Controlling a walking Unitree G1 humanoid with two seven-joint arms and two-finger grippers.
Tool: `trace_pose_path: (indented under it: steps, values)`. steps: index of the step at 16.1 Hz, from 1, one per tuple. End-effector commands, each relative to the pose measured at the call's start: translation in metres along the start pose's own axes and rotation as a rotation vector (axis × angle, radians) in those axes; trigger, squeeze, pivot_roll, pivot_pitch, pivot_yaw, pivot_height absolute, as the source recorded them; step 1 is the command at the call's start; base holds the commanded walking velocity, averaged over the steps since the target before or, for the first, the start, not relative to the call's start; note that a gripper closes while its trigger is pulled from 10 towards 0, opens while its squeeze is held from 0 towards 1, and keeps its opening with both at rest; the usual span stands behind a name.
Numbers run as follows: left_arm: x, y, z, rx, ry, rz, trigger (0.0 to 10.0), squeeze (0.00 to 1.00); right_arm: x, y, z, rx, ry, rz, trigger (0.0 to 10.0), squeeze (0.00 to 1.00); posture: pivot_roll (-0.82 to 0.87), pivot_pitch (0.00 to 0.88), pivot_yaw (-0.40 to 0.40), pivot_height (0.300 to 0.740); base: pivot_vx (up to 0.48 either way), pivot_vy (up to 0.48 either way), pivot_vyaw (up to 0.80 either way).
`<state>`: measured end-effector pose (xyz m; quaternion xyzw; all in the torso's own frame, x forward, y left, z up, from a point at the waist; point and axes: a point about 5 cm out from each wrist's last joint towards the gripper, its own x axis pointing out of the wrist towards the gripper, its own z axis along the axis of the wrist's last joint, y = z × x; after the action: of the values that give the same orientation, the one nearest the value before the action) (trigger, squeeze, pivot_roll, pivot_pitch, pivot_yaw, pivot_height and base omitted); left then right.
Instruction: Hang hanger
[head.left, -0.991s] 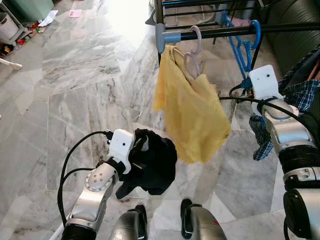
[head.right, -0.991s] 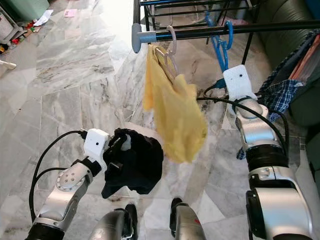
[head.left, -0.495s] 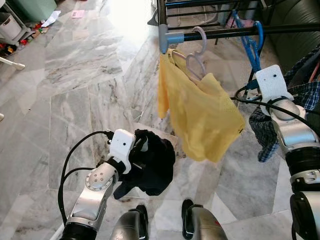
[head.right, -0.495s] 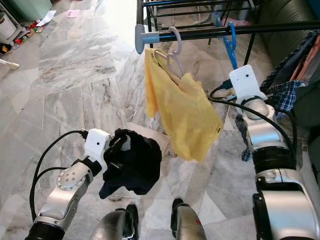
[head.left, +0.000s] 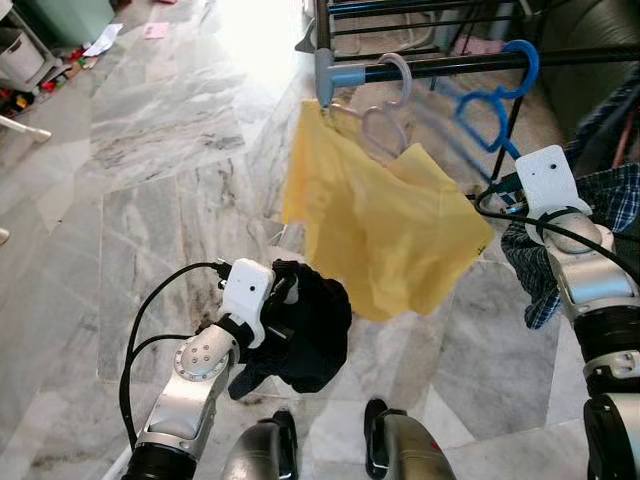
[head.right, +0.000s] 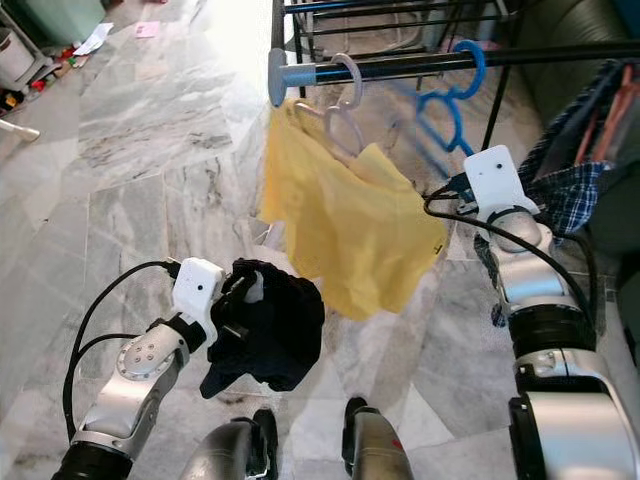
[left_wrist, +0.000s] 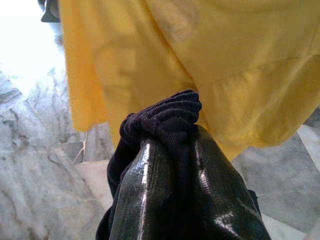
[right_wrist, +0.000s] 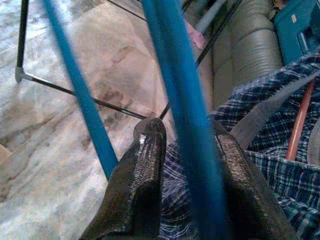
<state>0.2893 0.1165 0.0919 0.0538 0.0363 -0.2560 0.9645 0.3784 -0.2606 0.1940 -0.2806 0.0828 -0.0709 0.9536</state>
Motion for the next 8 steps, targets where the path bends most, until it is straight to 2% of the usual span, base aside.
trace_pose_path:
  steps: [1, 8]
  values:
    - [-0.004, 0.0002, -0.0066, 0.001, 0.017, 0.005, 10.0, 0.0, 0.0019, -0.0031, 0.0015, -0.018, 0.003, -0.009, 10.0, 0.0, -0.09, 0.267, 0.114, 0.74, 0.0, 0.0, 0.0]
    - [-0.0042, 0.0, -0.0069, 0.002, 0.019, 0.005, 10.0, 0.0, 0.0036, -0.0036, 0.004, -0.023, -0.001, -0.008, 10.0, 0.0, -0.09, 0.267, 0.113, 0.74, 0.0, 0.0, 0.0]
